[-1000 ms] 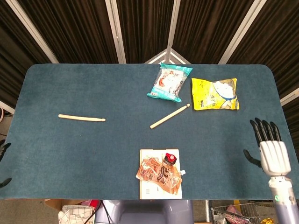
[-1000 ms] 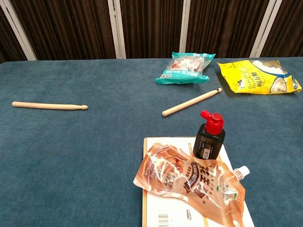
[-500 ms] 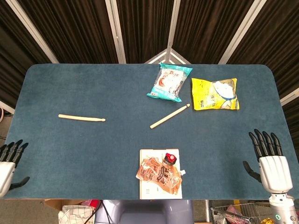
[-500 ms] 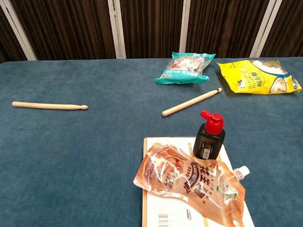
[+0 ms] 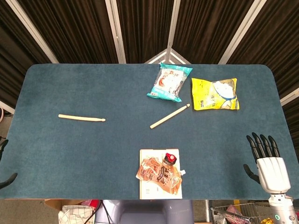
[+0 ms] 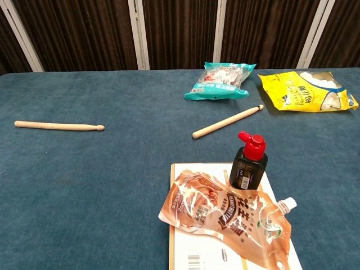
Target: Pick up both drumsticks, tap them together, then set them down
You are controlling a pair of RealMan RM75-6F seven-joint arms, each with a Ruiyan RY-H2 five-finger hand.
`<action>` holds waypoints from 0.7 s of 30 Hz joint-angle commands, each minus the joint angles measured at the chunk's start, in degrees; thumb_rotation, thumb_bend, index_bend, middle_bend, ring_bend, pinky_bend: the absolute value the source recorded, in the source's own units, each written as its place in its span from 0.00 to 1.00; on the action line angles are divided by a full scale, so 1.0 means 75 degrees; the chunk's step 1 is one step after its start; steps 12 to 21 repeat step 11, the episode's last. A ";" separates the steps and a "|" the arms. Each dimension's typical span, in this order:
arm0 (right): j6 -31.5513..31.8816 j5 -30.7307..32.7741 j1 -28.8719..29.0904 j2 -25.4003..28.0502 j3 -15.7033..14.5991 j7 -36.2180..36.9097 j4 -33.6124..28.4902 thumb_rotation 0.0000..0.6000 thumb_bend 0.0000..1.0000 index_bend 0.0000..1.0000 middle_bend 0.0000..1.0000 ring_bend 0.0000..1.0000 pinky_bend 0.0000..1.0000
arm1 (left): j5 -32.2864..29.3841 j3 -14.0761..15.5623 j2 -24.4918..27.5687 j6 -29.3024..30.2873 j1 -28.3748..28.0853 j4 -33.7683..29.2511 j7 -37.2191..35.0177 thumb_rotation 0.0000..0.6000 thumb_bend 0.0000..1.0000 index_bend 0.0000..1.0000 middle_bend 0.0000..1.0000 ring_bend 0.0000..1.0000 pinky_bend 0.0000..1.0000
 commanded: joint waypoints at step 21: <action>-0.0125 -0.0023 -0.0040 -0.0036 0.0047 -0.0054 -0.0065 1.00 0.29 0.00 0.07 0.04 0.00 | 0.0123 -0.0137 -0.0040 0.0350 0.0209 0.0076 0.0037 1.00 0.26 0.03 0.00 0.00 0.00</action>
